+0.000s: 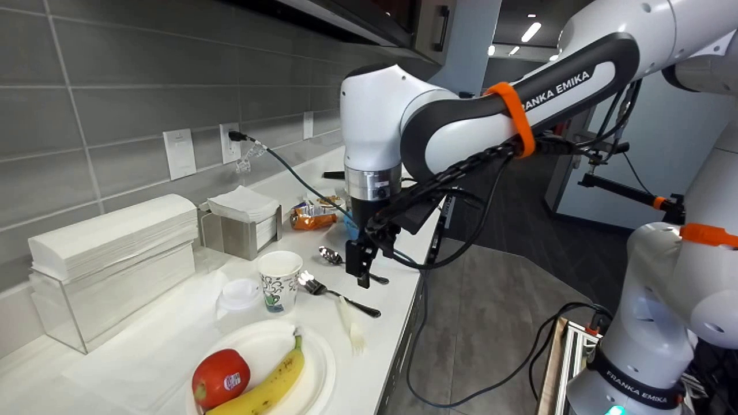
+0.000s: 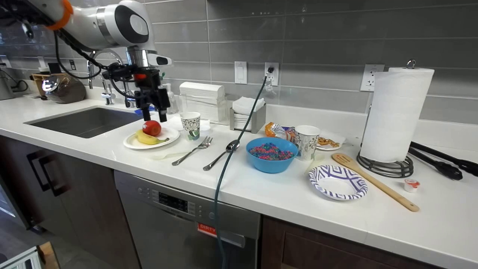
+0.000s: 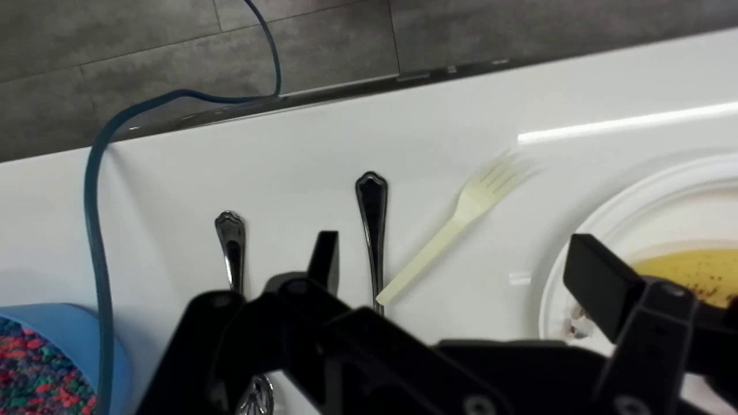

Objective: Take the plate fork off the plate

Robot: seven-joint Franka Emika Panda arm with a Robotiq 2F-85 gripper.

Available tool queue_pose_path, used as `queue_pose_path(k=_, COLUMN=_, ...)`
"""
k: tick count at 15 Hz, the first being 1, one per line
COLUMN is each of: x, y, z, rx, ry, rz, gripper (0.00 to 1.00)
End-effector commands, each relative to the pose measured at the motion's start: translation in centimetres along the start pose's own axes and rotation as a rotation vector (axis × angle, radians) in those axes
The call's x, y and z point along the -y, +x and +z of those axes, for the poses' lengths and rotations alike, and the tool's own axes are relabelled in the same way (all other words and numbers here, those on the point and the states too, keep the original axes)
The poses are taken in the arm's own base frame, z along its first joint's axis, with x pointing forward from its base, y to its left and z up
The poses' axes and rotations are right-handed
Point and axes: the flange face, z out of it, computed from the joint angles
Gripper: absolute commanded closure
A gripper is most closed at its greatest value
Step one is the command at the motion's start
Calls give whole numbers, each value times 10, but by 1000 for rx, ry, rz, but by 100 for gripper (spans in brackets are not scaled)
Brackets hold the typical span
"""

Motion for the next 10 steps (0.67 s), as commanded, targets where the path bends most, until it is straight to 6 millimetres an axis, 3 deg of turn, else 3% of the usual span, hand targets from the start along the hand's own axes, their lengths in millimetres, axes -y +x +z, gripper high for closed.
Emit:
queue_pose_path(k=1, x=-19, y=-26, z=-22, rx=24, ry=-78, rz=-179, gripper=0)
queue_pose_path(k=3, x=-32, y=-34, z=-35, rx=12, ry=-95, rz=-270, gripper=0)
queue_pose_path(k=4, x=-18, y=-19, z=-29, rx=15, ry=-68, rz=-189, gripper=0)
queue_pose_path(k=6, x=-25, y=-25, z=-38, rx=0, ry=-75, rz=-236, gripper=0)
queue_pose_path(k=10, x=-28, y=-29, z=-37, rx=1, ry=-81, rz=-252, gripper=0)
